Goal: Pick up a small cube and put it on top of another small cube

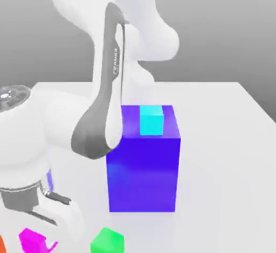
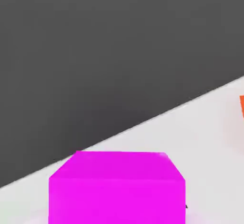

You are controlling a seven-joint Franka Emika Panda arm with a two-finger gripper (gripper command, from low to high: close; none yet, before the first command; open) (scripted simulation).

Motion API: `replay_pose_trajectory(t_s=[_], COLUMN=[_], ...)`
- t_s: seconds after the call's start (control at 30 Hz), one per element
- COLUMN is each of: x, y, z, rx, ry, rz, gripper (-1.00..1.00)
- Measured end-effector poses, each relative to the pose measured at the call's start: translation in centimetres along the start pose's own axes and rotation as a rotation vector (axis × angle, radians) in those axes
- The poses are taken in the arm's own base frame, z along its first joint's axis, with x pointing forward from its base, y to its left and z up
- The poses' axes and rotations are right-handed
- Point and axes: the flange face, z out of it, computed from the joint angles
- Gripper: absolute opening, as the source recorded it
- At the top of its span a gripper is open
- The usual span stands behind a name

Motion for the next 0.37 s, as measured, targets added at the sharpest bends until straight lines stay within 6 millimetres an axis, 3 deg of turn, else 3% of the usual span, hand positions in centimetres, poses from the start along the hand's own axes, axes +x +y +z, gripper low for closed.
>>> replay_pose_trajectory(t_s=[0.1, 0.23, 0.27, 0.37], x=[-5.3, -6.8, -6.9, -6.9], y=[-1.4, -1.8, -1.7, -1.7], z=[-1.7, 2.4, 3.5, 3.5], rx=[0.001, 0.0, 0.0, 0.0], ry=[-0.001, 0.0, 0.0, 0.0], rz=[-0.185, -0.239, -0.241, -0.241], gripper=[-1.0, -1.0, 1.0, 1.0])
